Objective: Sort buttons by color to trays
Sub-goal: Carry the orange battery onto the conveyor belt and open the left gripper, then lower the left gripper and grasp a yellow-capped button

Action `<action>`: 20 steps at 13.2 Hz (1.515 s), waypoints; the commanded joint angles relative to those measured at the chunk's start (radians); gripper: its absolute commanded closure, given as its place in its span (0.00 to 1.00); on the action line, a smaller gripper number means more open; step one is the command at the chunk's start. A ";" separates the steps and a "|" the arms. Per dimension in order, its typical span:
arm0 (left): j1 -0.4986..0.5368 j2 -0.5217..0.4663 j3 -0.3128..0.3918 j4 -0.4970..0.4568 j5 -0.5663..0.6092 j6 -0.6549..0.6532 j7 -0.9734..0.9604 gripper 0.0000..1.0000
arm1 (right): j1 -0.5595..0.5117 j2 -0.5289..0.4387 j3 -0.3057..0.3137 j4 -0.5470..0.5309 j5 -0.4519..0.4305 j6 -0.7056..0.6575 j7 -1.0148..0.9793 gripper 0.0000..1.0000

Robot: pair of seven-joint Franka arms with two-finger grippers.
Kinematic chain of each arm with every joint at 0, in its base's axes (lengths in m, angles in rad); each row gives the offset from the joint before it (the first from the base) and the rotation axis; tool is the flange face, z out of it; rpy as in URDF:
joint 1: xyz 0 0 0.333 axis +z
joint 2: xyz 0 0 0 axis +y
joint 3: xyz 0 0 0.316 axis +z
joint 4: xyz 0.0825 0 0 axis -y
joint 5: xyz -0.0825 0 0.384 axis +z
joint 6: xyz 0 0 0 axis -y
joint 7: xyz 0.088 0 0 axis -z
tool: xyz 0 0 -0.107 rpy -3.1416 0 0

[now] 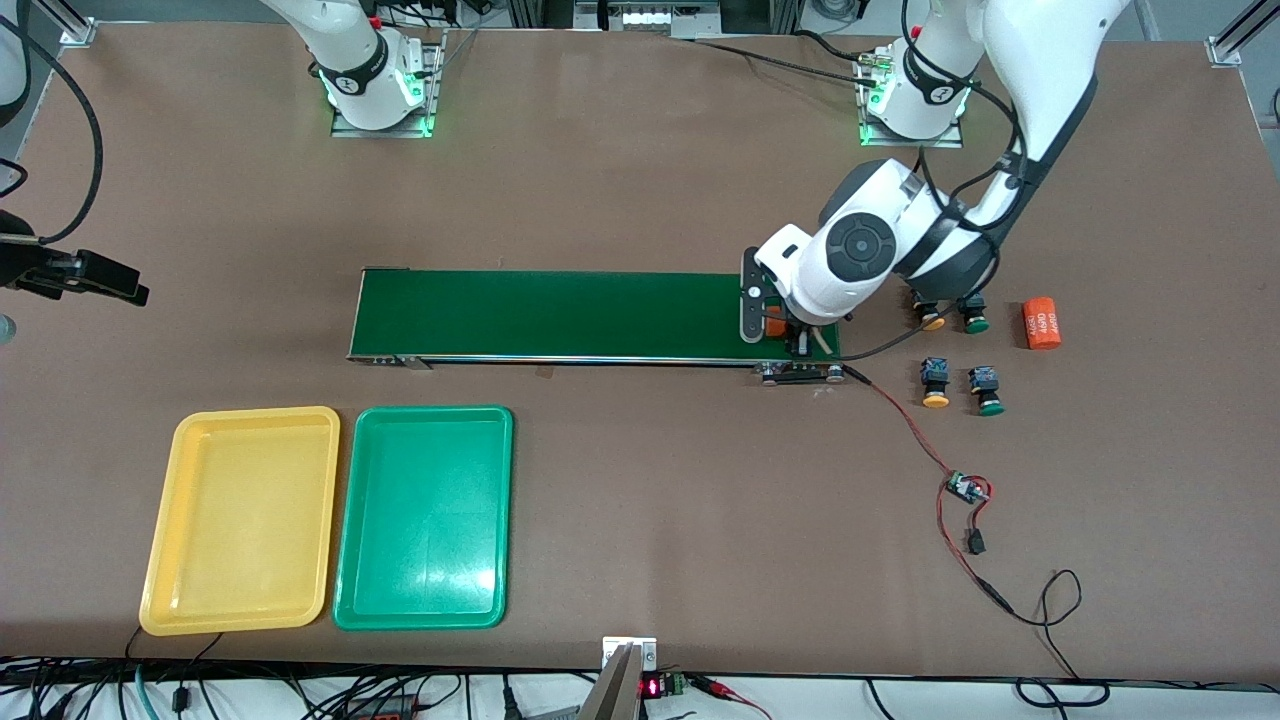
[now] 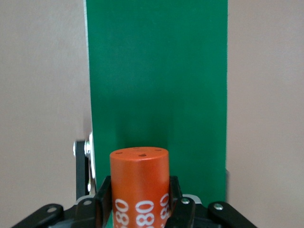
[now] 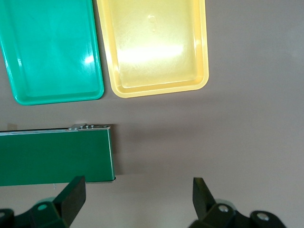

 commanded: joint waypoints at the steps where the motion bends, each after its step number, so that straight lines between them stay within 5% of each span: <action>1: 0.015 -0.004 -0.004 -0.037 0.022 0.057 0.039 0.76 | -0.010 -0.035 0.025 -0.026 0.003 -0.003 -0.004 0.00; 2: 0.018 -0.002 -0.005 -0.037 0.020 0.055 0.042 0.01 | -0.009 -0.035 0.027 -0.026 0.005 -0.003 -0.004 0.00; 5: 0.032 -0.011 -0.007 -0.027 0.020 0.032 0.043 0.00 | -0.007 -0.043 0.027 -0.028 0.005 -0.006 -0.004 0.00; 11: 0.075 -0.024 0.013 0.196 0.017 -0.313 -0.197 0.00 | -0.015 -0.071 0.022 -0.057 0.009 -0.019 0.008 0.00; 20: 0.148 0.016 0.126 0.295 0.019 -0.330 -0.789 0.00 | -0.015 -0.071 0.021 -0.057 0.011 -0.017 -0.003 0.00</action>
